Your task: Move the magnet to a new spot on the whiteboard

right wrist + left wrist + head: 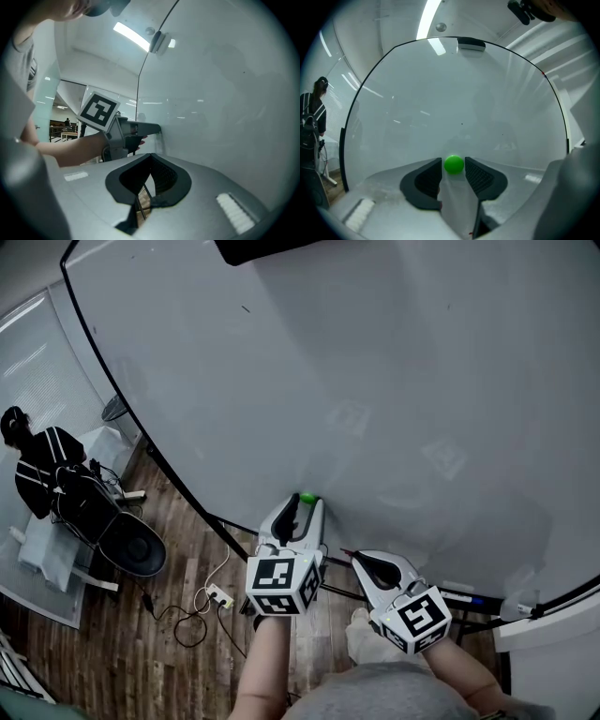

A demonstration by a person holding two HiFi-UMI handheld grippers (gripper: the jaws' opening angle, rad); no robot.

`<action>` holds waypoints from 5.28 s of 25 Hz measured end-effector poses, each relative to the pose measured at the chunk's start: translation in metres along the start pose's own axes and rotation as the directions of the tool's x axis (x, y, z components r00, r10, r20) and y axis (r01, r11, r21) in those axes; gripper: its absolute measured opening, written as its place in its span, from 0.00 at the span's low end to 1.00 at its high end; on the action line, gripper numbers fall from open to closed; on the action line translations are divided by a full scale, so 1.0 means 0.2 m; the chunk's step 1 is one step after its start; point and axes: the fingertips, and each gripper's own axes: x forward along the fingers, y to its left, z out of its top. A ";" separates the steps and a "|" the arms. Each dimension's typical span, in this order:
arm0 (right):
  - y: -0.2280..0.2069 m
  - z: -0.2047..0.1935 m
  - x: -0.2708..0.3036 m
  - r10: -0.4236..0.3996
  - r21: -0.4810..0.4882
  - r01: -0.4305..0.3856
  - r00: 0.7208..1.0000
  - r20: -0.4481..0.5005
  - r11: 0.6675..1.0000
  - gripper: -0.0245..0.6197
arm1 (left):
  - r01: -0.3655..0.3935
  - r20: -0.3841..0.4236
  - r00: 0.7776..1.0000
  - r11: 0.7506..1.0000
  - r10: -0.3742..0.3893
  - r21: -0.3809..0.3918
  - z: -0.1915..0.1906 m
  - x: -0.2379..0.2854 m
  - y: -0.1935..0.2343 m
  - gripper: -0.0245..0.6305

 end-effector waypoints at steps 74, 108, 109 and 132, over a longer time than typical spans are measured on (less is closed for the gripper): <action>0.79 0.01 -0.24 0.215 -0.010 -0.215 0.975 0.051 0.977 0.04 | -0.377 -0.047 0.926 0.922 0.375 -0.083 -0.29 -1.46 0.10 0.24; 0.91 0.01 0.07 0.271 0.002 -0.272 0.962 0.029 0.962 0.04 | -0.381 -0.005 0.924 0.919 0.383 -0.097 -0.14 -1.38 0.38 0.24; 0.90 0.01 0.10 0.268 0.003 -0.269 0.963 0.029 0.963 0.04 | -0.376 -0.004 0.926 0.922 0.378 -0.095 -0.14 -1.36 0.40 0.24; 0.78 0.22 0.78 0.112 0.001 -0.113 0.992 0.063 0.994 0.04 | -0.169 0.045 0.985 0.986 0.169 -0.013 0.21 -0.84 0.95 0.24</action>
